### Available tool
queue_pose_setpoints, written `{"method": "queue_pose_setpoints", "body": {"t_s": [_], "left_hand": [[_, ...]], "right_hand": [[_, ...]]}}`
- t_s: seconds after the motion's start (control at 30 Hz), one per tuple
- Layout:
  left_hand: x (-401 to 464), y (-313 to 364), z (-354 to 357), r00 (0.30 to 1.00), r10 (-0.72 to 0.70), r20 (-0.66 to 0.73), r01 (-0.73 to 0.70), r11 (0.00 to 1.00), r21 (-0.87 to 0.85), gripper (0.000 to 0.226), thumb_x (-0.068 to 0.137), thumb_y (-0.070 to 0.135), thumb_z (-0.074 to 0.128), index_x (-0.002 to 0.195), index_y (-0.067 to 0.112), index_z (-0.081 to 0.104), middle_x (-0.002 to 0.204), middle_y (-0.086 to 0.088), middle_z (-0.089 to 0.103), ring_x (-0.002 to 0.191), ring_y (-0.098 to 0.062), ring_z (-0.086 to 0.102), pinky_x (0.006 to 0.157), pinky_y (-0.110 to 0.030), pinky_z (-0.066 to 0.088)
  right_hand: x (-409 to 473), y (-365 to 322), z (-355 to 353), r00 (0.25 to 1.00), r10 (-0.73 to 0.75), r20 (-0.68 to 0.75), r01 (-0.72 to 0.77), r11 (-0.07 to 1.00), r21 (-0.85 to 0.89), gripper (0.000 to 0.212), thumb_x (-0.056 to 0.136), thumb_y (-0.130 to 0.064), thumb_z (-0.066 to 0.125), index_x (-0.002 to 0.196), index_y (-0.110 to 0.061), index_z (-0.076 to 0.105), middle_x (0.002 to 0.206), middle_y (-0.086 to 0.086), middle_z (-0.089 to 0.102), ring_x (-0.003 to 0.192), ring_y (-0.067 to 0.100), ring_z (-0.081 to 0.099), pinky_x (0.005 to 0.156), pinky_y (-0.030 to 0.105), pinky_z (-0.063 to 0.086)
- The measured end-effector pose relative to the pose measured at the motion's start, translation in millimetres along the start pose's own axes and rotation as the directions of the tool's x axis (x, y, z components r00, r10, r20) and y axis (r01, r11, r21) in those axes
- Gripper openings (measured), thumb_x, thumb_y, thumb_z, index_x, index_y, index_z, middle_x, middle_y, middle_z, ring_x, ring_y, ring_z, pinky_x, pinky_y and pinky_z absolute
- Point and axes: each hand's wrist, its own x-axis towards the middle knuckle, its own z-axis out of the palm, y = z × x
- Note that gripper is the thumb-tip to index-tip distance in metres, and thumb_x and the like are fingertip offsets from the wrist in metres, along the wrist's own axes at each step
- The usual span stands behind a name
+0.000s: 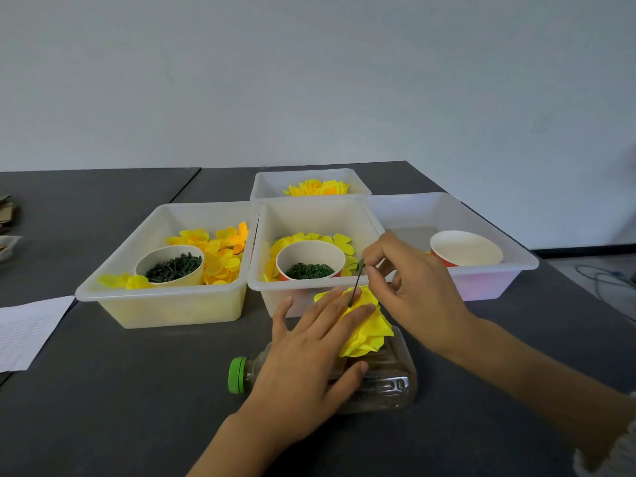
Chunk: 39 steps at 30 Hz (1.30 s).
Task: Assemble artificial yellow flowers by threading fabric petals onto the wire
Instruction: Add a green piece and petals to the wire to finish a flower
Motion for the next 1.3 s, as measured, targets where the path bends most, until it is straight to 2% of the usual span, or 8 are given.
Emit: {"method": "queue_pose_setpoints", "body": {"t_s": [0.3, 0.53, 0.7, 0.83, 0.93, 1.0, 1.13, 1.3], "left_hand": [[-0.1, 1.1, -0.3, 1.0, -0.003, -0.003, 0.003, 1.0, 0.0, 0.058, 0.097, 0.057, 0.035, 0.151, 0.049, 0.016, 0.16, 0.024, 0.015, 0.149, 0.003, 0.003, 0.118, -0.053, 0.008], [0.2, 0.3, -0.2, 1.0, 0.001, -0.011, -0.001, 1.0, -0.007, 0.059, 0.096, 0.056, 0.038, 0.151, 0.048, 0.017, 0.159, 0.023, 0.015, 0.149, 0.002, 0.006, 0.117, -0.055, 0.01], [-0.1, 1.4, -0.7, 1.0, -0.004, -0.007, 0.004, 1.0, 0.001, 0.06, 0.096, 0.056, 0.039, 0.151, 0.048, 0.016, 0.16, 0.023, 0.013, 0.149, 0.002, 0.003, 0.117, -0.052, 0.006], [0.4, 1.7, -1.1, 1.0, -0.003, -0.003, 0.003, 1.0, -0.001, 0.059, 0.096, 0.055, 0.039, 0.151, 0.047, 0.017, 0.16, 0.023, 0.014, 0.149, 0.003, 0.002, 0.116, -0.048, 0.003], [0.0, 1.6, -1.1, 1.0, -0.004, -0.007, 0.004, 1.0, 0.001, 0.06, 0.096, 0.055, 0.039, 0.151, 0.048, 0.017, 0.159, 0.024, 0.012, 0.148, 0.004, 0.0, 0.116, -0.048, 0.003], [-0.1, 1.7, -1.1, 1.0, -0.002, -0.008, 0.002, 1.0, 0.005, 0.06, 0.096, 0.055, 0.039, 0.151, 0.048, 0.016, 0.159, 0.024, 0.01, 0.148, 0.004, 0.0, 0.116, -0.049, 0.003], [-0.1, 2.1, -2.4, 1.0, 0.003, 0.001, -0.003, 1.0, 0.001, 0.058, 0.096, 0.054, 0.039, 0.15, 0.046, 0.019, 0.16, 0.023, 0.012, 0.149, 0.002, 0.003, 0.117, -0.05, 0.006], [0.0, 2.2, -2.6, 1.0, -0.001, 0.003, 0.001, 1.0, 0.01, 0.058, 0.096, 0.054, 0.038, 0.15, 0.046, 0.019, 0.16, 0.021, 0.014, 0.149, 0.001, 0.004, 0.118, -0.051, 0.005]], "right_hand": [[-1.3, 0.6, 6.5, 1.0, -0.02, -0.022, 0.019, 1.0, -0.006, 0.005, 0.086, -0.009, 0.057, 0.089, -0.012, 0.055, 0.084, -0.001, 0.061, 0.067, 0.013, 0.059, 0.049, 0.038, 0.051], [3.5, -0.5, 9.7, 1.0, -0.027, -0.002, 0.027, 0.998, 0.059, 0.007, 0.088, -0.009, 0.055, 0.086, -0.015, 0.051, 0.095, 0.001, 0.065, 0.069, 0.014, 0.058, 0.052, 0.027, 0.05], [2.3, -3.7, 9.5, 1.0, -0.024, 0.008, 0.023, 0.987, 0.157, 0.003, 0.09, -0.009, 0.058, 0.089, -0.011, 0.056, 0.1, 0.0, 0.067, 0.083, 0.013, 0.062, 0.064, 0.022, 0.053], [0.7, -7.9, 11.0, 0.988, 0.154, -0.023, -0.138, 0.932, 0.336, 0.012, 0.091, -0.005, 0.059, 0.086, -0.016, 0.055, 0.096, -0.007, 0.068, 0.09, 0.007, 0.065, 0.072, 0.018, 0.054], [-1.4, -12.8, 12.5, 0.976, 0.215, -0.039, -0.184, 0.903, 0.388, 0.019, 0.089, -0.002, 0.062, 0.085, -0.02, 0.056, 0.096, -0.01, 0.069, 0.091, 0.006, 0.067, 0.076, 0.015, 0.053], [-1.5, -15.9, 14.4, 0.967, 0.252, -0.036, -0.213, 0.876, 0.432, 0.023, 0.089, -0.001, 0.062, 0.083, -0.022, 0.056, 0.095, -0.011, 0.069, 0.09, 0.007, 0.068, 0.077, 0.017, 0.054], [5.8, -17.6, 16.5, 0.915, 0.404, 0.005, -0.33, 0.74, 0.586, 0.026, 0.088, 0.001, 0.061, 0.08, -0.022, 0.055, 0.092, -0.005, 0.073, 0.085, 0.012, 0.071, 0.078, 0.027, 0.057], [5.3, -21.6, 15.5, 0.908, 0.418, 0.035, -0.342, 0.689, 0.638, 0.029, 0.087, 0.005, 0.061, 0.084, -0.023, 0.052, 0.092, -0.004, 0.073, 0.085, 0.015, 0.072, 0.078, 0.028, 0.057]]}}
